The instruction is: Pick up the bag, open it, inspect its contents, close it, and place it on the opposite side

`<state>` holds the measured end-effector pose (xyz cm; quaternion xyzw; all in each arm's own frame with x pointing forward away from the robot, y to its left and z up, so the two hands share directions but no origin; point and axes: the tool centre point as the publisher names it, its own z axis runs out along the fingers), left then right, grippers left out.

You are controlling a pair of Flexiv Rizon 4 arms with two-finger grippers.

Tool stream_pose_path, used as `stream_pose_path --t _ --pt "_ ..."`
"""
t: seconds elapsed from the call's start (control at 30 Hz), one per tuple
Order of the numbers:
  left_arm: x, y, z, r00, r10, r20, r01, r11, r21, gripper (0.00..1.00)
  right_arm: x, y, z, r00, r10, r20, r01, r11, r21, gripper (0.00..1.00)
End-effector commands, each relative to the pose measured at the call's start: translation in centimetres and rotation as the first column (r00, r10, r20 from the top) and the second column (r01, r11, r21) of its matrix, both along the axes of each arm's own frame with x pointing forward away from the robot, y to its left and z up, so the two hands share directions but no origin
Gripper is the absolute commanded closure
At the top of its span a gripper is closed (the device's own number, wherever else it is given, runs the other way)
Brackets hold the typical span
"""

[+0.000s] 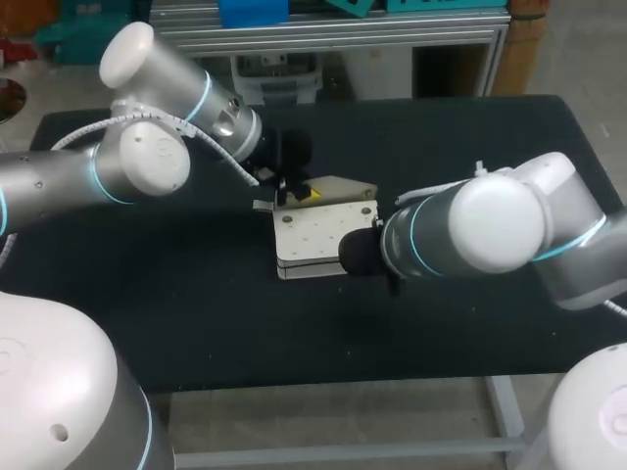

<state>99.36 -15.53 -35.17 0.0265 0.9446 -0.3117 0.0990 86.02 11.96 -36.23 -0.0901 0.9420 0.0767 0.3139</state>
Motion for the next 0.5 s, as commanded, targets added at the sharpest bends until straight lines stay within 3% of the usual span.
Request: stream_pose_path --t 0.03,0.1,0.17,0.5 --pt "0.2 -0.4 -0.6 1.000 -0.008 -0.007 0.008 1.000 0.003 1.00 -0.4 -0.2 -0.7 0.964 -0.030 0.263 0.012 0.998 0.067 0.75" --pt "0.2 -0.5 -0.7 1.000 -0.012 -0.009 0.013 1.000 0.006 1.00 0.0 -0.3 -0.9 0.964 -0.028 0.264 0.007 0.997 0.078 0.74" --pt "0.2 -0.6 -0.8 1.000 -0.015 -0.011 0.015 1.000 0.007 1.00 0.3 -0.3 -1.2 0.964 -0.034 0.265 0.014 0.997 0.077 0.66" --pt "0.1 -0.9 -1.4 0.999 -0.038 -0.025 0.039 0.999 0.019 1.00 1.7 -0.3 -1.6 0.957 -0.048 0.288 0.026 0.997 0.077 0.62"
